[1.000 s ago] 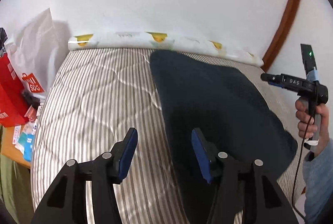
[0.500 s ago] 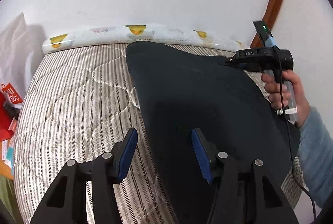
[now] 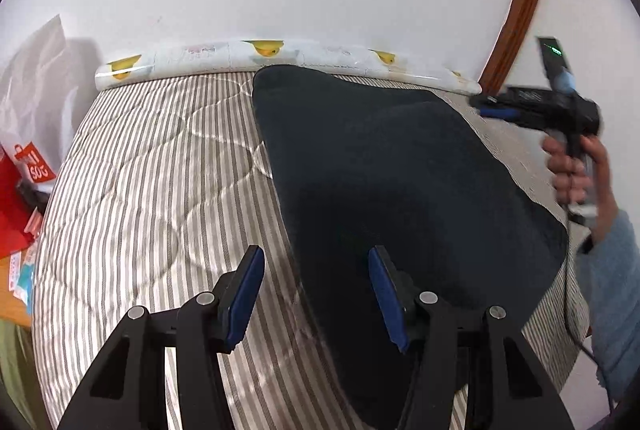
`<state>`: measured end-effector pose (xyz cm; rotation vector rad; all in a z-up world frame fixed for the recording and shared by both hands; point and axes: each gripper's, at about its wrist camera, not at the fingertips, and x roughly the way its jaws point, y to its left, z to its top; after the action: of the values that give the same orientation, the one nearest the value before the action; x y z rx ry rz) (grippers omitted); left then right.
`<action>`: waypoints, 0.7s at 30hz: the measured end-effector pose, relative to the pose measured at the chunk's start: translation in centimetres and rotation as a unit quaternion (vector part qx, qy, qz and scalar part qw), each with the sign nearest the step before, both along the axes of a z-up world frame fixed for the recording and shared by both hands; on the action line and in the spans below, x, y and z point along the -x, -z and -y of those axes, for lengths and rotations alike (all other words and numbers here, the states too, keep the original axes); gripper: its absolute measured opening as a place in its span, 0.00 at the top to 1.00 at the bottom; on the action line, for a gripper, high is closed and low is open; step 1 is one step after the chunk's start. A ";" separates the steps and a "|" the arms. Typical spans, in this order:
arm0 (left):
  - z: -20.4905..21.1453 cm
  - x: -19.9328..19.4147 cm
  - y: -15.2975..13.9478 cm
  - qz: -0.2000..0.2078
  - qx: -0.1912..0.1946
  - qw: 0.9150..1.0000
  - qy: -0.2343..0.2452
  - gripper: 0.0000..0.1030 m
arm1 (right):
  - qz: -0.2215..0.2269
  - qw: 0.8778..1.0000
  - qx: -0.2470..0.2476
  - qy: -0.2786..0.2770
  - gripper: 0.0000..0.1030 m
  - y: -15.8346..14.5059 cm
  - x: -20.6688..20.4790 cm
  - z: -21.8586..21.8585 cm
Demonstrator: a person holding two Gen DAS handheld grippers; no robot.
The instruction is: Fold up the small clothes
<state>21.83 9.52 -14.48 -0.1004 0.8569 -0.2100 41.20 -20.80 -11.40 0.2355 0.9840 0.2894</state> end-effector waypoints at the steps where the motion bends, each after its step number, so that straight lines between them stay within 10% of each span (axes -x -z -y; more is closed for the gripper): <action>1: 0.1 0.5 0.1 -0.002 0.002 1.000 -0.002 0.50 | 0.000 1.000 0.003 -0.005 0.56 -0.3 1.6 0.4; 10: 0.5 3.7 1.3 -0.021 0.040 0.999 -0.010 0.49 | -0.023 0.998 -0.045 -0.031 0.56 2.1 12.5 2.0; 12: 0.6 3.9 1.6 -0.016 0.039 0.999 -0.014 0.48 | -0.035 0.998 -0.040 -0.026 0.66 3.3 13.0 1.6; 13: 0.5 3.8 1.7 -0.016 0.040 0.999 -0.018 0.47 | -0.037 0.998 -0.037 -0.031 0.90 3.6 13.1 1.2; 17: 0.3 4.2 1.5 -0.024 0.054 0.998 -0.029 0.47 | 0.059 0.997 0.000 -0.050 0.94 1.5 15.9 1.5; 21: 0.8 5.1 1.0 -0.017 0.032 0.999 -0.026 0.47 | 0.026 0.999 0.026 -0.025 0.94 2.7 16.1 1.4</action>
<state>16.69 8.71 -15.49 -0.1862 0.8807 -0.1884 25.06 -22.20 -14.11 0.1546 0.9451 0.3132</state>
